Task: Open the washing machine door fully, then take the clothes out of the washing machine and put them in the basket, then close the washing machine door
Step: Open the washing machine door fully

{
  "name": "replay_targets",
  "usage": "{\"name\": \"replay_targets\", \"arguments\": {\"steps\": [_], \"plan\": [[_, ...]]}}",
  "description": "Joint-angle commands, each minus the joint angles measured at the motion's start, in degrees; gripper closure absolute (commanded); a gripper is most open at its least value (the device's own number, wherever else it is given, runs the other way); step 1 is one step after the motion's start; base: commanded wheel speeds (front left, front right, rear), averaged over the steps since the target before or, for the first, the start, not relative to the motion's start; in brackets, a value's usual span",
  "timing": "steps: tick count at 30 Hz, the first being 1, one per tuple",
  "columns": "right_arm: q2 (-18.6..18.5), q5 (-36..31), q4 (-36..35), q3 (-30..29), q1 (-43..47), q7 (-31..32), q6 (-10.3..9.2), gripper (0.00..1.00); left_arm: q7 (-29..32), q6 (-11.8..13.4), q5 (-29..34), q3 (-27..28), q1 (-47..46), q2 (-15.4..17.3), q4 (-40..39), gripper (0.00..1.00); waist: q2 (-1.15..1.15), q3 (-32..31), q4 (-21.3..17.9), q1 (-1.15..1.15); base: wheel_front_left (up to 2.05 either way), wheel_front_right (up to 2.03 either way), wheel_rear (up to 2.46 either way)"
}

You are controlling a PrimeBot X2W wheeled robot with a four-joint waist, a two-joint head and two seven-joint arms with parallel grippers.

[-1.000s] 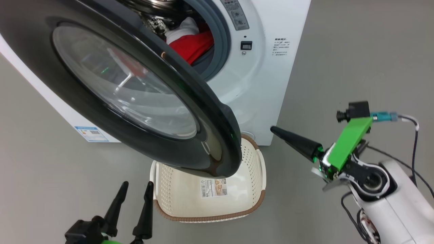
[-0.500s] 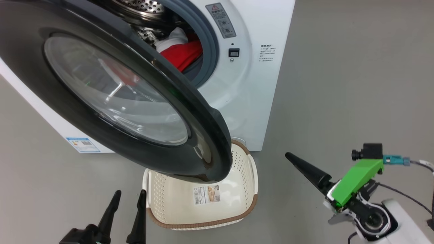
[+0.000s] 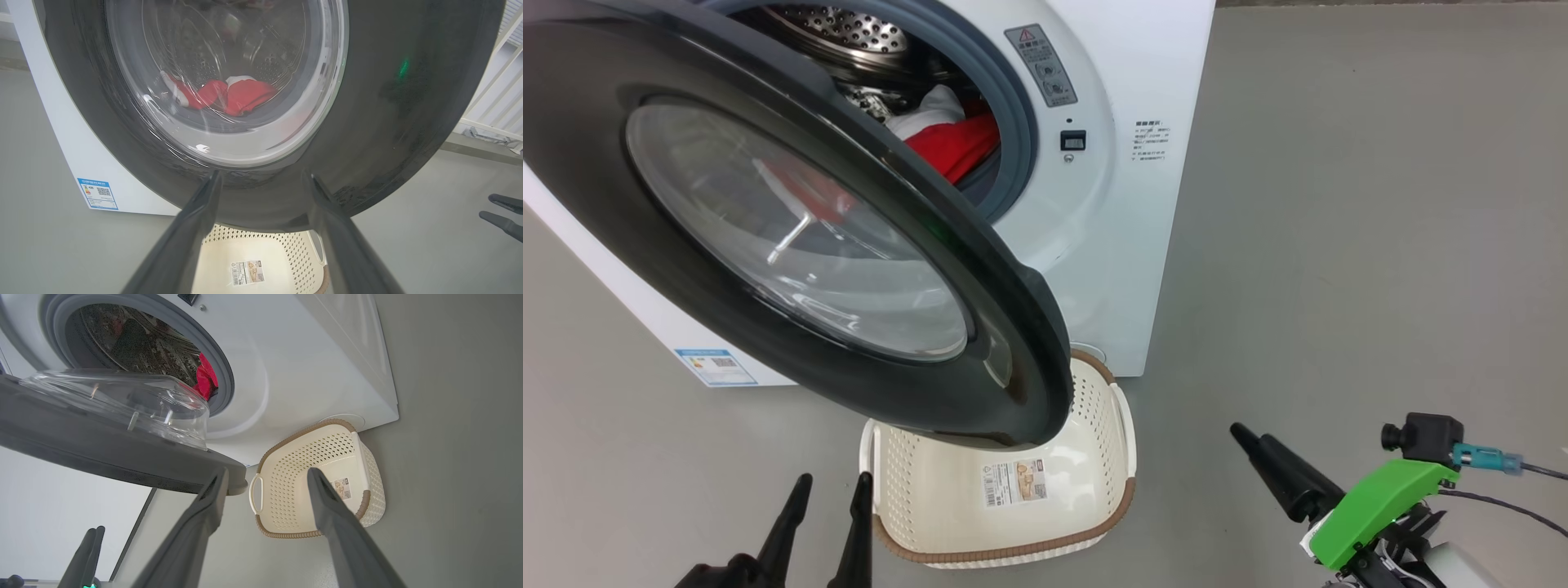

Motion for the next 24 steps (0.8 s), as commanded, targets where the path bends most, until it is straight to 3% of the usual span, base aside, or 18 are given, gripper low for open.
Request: {"name": "replay_targets", "arguments": {"steps": [1,8,14,24], "plan": [[-1.1,-0.8,-1.5,1.3,0.0,-2.9,0.30,0.00,-0.7,-0.3,0.4,2.0,-0.3,0.6,-1.2,0.00,0.00,-0.1,-0.1,0.00,0.00,0.00,0.00],[-5.2,-6.3,-0.7,5.9,1.0,-16.3,0.30,0.00,-0.7,-0.3,0.3,2.0,-0.3,0.6,-0.9,0.00,0.00,-0.2,0.1,0.00,0.00,0.00,0.00],[-6.8,-12.5,2.4,8.4,1.2,-20.6,0.30,0.00,-0.7,-0.3,0.3,2.2,-0.3,0.6,-0.9,0.00,0.00,-0.2,0.0,0.00,0.00,0.00,0.00],[1.0,-34.6,-3.9,-9.9,7.0,-20.7,0.30,0.00,-0.7,-0.3,0.3,2.9,-0.8,0.6,-0.9,0.00,0.00,0.2,-0.2,0.00,0.00,0.00,0.00]]}}
